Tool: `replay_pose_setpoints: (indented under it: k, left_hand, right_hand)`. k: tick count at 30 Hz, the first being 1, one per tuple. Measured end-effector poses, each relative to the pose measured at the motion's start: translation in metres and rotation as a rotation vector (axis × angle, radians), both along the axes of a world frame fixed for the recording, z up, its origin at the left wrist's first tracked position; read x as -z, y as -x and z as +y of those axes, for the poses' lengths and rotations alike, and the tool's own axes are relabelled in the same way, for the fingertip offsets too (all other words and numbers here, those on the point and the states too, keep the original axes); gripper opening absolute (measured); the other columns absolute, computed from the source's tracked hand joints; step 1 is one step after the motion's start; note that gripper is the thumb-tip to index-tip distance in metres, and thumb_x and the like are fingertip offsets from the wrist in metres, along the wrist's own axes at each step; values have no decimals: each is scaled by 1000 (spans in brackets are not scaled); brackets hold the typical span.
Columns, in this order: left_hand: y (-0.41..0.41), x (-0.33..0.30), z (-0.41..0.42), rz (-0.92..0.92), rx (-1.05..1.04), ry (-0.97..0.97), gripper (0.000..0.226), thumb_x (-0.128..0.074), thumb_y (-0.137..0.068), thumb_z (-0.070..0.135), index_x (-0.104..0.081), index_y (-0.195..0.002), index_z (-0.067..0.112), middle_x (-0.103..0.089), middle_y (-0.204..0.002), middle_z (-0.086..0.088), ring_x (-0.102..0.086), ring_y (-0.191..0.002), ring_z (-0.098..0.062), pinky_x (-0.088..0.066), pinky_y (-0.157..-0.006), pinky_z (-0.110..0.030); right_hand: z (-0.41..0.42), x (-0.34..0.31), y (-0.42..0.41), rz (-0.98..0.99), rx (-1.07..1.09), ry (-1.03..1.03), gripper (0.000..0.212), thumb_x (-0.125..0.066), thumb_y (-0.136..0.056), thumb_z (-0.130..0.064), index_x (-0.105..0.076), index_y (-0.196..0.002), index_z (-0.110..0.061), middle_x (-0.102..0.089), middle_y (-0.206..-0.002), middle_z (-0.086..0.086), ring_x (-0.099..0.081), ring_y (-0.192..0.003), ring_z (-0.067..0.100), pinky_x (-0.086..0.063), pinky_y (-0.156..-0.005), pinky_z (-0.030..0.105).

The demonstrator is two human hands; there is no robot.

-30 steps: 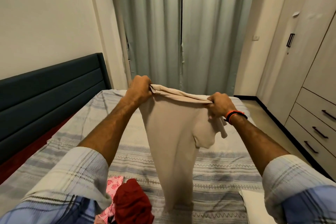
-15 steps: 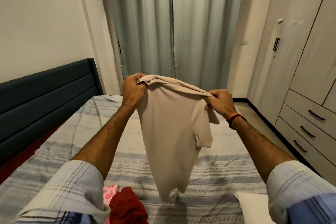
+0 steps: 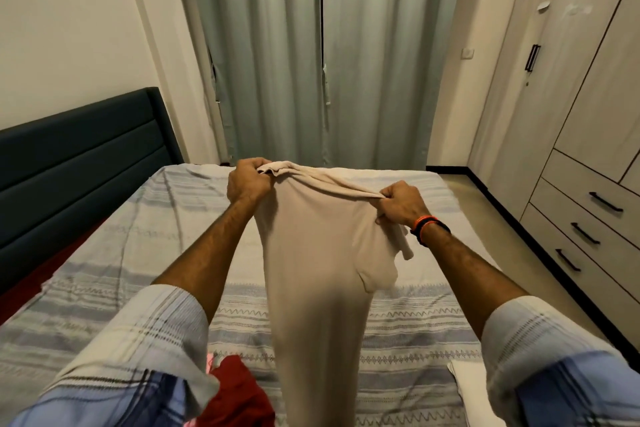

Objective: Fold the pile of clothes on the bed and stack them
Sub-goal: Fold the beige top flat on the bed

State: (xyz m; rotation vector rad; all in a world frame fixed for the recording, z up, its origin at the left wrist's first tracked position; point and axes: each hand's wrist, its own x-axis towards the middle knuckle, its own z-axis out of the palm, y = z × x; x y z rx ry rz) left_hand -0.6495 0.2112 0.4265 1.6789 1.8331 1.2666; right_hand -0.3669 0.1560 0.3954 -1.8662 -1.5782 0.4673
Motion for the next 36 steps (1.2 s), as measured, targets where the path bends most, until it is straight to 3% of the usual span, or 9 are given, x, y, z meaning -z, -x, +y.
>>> replay_pose_setpoints:
  k: [5, 7, 11, 16, 21, 24, 26, 30, 36]
  left_hand:
    - [-17, -34, 35, -286, 8, -168, 11, -67, -91, 21, -74, -99, 17, -68, -91, 2, -59, -82, -13, -47, -75, -25]
    - [-19, -57, 45, -350, 38, -292, 10, -69, -89, 17, -75, -97, 15, -68, -86, 5, -59, -75, -7, -49, -70, -21]
    - [-11, -84, 47, -395, 160, -493, 8, -70, -88, 15, -76, -94, 15, -71, -83, 5, -63, -70, 6, -54, -70, -14]
    - [3, -62, 12, -288, 299, -543, 13, -65, -90, 5, -74, -98, 9, -72, -88, -3, -63, -74, 10, -52, -72, -12]
    - [36, 30, -38, -140, 456, -257, 19, -63, -83, 3, -74, -93, 16, -71, -78, 27, -65, -77, 5, -52, -76, -19]
    - [55, 97, -81, -96, 494, -37, 27, -58, -69, 9, -75, -86, 20, -72, -76, 21, -66, -77, 1, -52, -74, -23]
    - [65, 137, -108, -39, 505, 103, 28, -58, -64, 13, -76, -85, 20, -72, -77, 16, -66, -76, 2, -51, -71, -21]
    - [78, 210, -157, 123, 520, 309, 34, -62, -61, 8, -79, -87, 19, -76, -82, 2, -71, -84, -19, -54, -73, -31]
    - [81, 285, -224, 336, 631, 447, 30, -65, -75, 4, -78, -95, 21, -77, -93, 1, -70, -86, -15, -53, -76, -30]
  right_hand:
    - [48, -28, 2, 68, 84, -176, 28, -59, -87, -13, -60, -59, -12, -52, -57, 4, -48, -62, 20, -34, -59, 28]
    - [64, -46, 1, 129, 83, -290, 21, -56, -86, -11, -67, -68, -12, -54, -63, 8, -49, -66, 20, -37, -60, 29]
    - [72, -68, 0, 225, 56, -449, 29, -52, -87, -10, -77, -98, -19, -66, -71, -7, -62, -67, 17, -51, -58, 33]
    - [47, -53, -2, 245, 20, -463, 31, -53, -91, -7, -76, -110, -17, -73, -95, -3, -64, -87, 15, -52, -77, 28]
    - [-2, 9, 1, 133, -24, -237, 25, -53, -95, -15, -76, -100, -22, -69, -81, 0, -59, -57, 7, -51, -50, 26]
    - [-38, 69, 9, 99, -39, -41, 26, -52, -94, -13, -76, -100, -19, -72, -89, 8, -66, -76, 26, -59, -63, 43]
    - [-62, 108, 14, 75, -67, 69, 24, -53, -93, -10, -76, -98, -15, -74, -93, 11, -67, -87, 30, -55, -75, 40]
    - [-110, 187, 32, 21, -88, 260, 23, -57, -96, -12, -73, -111, -5, -71, -112, 14, -64, -106, 30, -45, -86, 30]
    - [-177, 255, 47, -19, -120, 443, 20, -56, -95, -13, -76, -93, -13, -70, -84, 10, -62, -81, 25, -37, -69, 27]
